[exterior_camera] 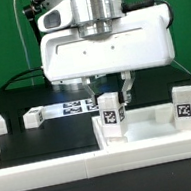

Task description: Assemble square table

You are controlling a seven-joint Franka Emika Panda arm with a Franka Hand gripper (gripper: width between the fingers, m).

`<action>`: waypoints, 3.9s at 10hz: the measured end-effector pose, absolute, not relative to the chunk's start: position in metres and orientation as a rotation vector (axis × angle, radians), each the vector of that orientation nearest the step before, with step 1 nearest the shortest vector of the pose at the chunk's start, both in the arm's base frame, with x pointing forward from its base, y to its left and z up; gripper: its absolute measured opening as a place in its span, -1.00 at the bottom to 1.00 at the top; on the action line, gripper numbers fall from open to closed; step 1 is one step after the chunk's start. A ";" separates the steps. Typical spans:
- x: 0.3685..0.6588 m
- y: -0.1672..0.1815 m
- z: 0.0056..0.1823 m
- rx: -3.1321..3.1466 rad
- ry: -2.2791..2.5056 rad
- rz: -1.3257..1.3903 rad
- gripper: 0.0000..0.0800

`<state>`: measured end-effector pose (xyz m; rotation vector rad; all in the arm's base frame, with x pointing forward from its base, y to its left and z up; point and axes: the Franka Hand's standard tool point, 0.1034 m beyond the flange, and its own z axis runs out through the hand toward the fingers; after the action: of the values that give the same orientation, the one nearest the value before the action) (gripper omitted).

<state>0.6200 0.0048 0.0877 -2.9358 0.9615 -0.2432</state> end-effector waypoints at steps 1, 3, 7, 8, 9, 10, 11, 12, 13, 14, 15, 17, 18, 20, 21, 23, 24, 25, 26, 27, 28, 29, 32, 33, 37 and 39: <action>0.620 0.008 0.088 -2.885 1.092 -0.229 -0.27; 0.620 0.009 0.088 -2.768 1.348 -0.226 -0.27; 0.619 0.011 0.087 -2.567 1.675 -0.213 -0.27; 0.619 0.011 0.087 -2.520 1.736 -0.211 -0.27; 0.619 0.010 0.087 -2.496 1.759 -0.206 -0.27; 0.619 0.011 0.087 -2.452 1.808 -0.199 -0.27; 0.619 0.011 0.087 -2.428 1.834 -0.196 -0.25; 0.619 0.011 0.086 -2.454 1.801 -0.198 -0.25; 0.619 0.011 0.086 -2.488 1.757 -0.201 0.27; 0.619 0.011 0.086 -2.514 1.722 -0.204 0.27; 0.619 0.011 0.086 -2.559 1.660 -0.208 0.57; 0.620 0.011 0.087 -2.740 1.374 -0.223 0.61; 0.620 0.011 0.087 -2.781 1.298 -0.226 0.61; 0.620 0.011 0.087 -2.876 1.099 -0.234 0.62; 0.620 0.010 0.087 -2.919 0.997 -0.237 0.62; 0.622 0.007 0.089 -3.010 0.730 -0.249 0.62; 0.622 0.007 0.089 -3.041 0.621 -0.253 0.62; 0.622 0.007 0.089 -3.060 0.541 -0.254 0.62; 0.622 0.007 0.089 -3.081 0.444 -0.256 0.62; 0.622 0.009 0.089 -3.087 0.404 -0.255 0.62; 0.622 0.009 0.089 -3.110 0.279 -0.256 0.62; 0.622 0.009 0.088 -3.115 0.244 -0.257 0.62; 0.622 0.008 0.089 -3.154 -0.089 -0.254 0.62; 0.622 0.007 0.089 -3.159 -0.204 -0.252 0.52; 0.622 0.006 0.089 -3.161 -0.170 -0.253 -0.17; 0.622 0.006 0.089 -3.160 -0.163 -0.253 -0.27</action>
Offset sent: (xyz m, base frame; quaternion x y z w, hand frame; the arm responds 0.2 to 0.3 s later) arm -0.0036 0.0003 -0.0024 -0.0438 0.0074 0.1783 0.9830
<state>0.6220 0.0062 0.0890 -3.1604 -0.1629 -0.2534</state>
